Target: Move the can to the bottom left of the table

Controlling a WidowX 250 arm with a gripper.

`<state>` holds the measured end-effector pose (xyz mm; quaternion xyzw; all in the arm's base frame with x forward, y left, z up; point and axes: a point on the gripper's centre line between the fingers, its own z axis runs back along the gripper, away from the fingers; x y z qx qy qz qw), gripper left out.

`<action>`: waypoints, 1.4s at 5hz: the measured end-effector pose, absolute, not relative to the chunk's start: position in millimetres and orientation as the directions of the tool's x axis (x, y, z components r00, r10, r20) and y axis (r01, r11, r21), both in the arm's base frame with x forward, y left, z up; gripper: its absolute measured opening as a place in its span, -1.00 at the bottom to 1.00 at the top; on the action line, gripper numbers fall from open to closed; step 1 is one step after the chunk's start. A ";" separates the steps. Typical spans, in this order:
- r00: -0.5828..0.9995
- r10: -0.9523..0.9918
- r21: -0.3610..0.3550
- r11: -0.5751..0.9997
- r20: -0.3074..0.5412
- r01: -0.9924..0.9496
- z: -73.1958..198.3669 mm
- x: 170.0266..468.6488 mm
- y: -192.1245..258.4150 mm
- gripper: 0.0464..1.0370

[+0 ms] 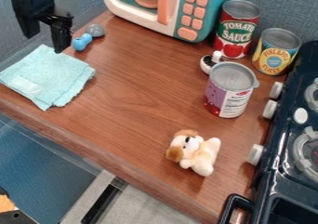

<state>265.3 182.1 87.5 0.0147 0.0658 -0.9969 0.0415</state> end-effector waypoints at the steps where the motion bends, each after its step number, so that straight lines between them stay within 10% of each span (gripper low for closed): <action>1: -0.997 -0.082 -0.112 -0.990 0.001 0.081 77.0 262.9 180.2 0.92; 7: -0.720 0.681 -0.188 -0.731 -0.133 -0.657 136.5 415.3 -20.4 0.92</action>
